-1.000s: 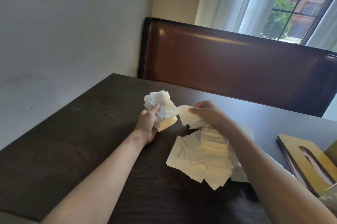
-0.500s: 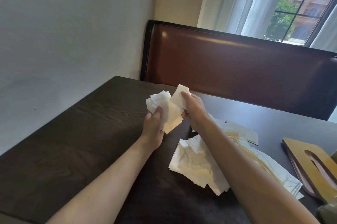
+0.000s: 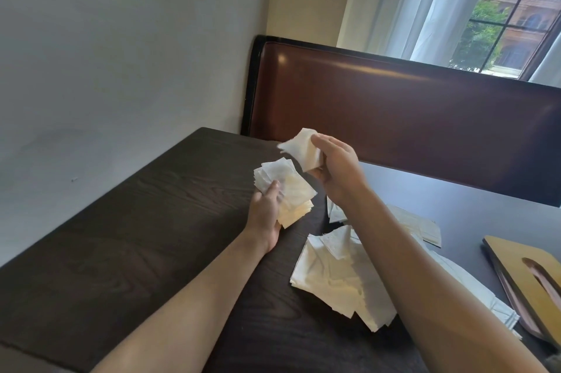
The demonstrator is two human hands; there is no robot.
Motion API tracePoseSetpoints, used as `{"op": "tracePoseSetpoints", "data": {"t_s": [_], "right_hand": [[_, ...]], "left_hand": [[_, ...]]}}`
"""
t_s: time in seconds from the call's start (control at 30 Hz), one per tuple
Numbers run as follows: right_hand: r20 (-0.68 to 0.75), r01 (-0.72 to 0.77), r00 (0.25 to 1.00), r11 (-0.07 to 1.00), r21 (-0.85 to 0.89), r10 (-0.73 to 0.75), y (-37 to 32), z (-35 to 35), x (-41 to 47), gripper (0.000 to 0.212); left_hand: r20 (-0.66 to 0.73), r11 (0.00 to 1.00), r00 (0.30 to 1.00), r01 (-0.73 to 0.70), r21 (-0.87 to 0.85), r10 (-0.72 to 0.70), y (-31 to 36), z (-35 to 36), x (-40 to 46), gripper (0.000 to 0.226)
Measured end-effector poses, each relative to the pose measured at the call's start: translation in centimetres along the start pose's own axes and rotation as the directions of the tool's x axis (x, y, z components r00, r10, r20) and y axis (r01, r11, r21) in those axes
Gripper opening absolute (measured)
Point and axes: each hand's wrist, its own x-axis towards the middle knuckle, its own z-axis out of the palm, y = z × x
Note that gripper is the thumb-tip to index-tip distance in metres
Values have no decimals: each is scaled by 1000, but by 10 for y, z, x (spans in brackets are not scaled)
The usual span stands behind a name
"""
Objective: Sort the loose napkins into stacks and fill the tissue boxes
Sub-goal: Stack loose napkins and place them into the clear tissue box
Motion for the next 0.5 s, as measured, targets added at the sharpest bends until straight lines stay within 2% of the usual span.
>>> {"op": "tracePoseSetpoints", "data": {"t_s": [0.07,0.13,0.2,0.23,0.37,0.5], "right_hand": [[28,12,1000,1000,-22,-11,5,-1,1,10],[-11,-55,998,969,-242,54,16,-3,2,8],[-54,-128,992,863,-488,116,29,-8,3,10],[-62,-138,990,831,-539,125,33,-10,3,13],[-57,-106,994,837,-537,90,35,-14,1,13],[-51,-58,998,811,-583,35,38,-16,1,13]], "left_hand": [[21,999,1000,11,-30,-10,1,0,0,28],[92,992,995,54,-118,-43,3,0,-1,35],[156,979,987,69,-190,-40,3,-2,0,47],[175,976,984,70,-206,-34,3,-3,1,51],[199,995,980,37,-94,-17,3,-1,-3,42],[61,1000,998,-16,7,16,-3,-1,0,29]]}}
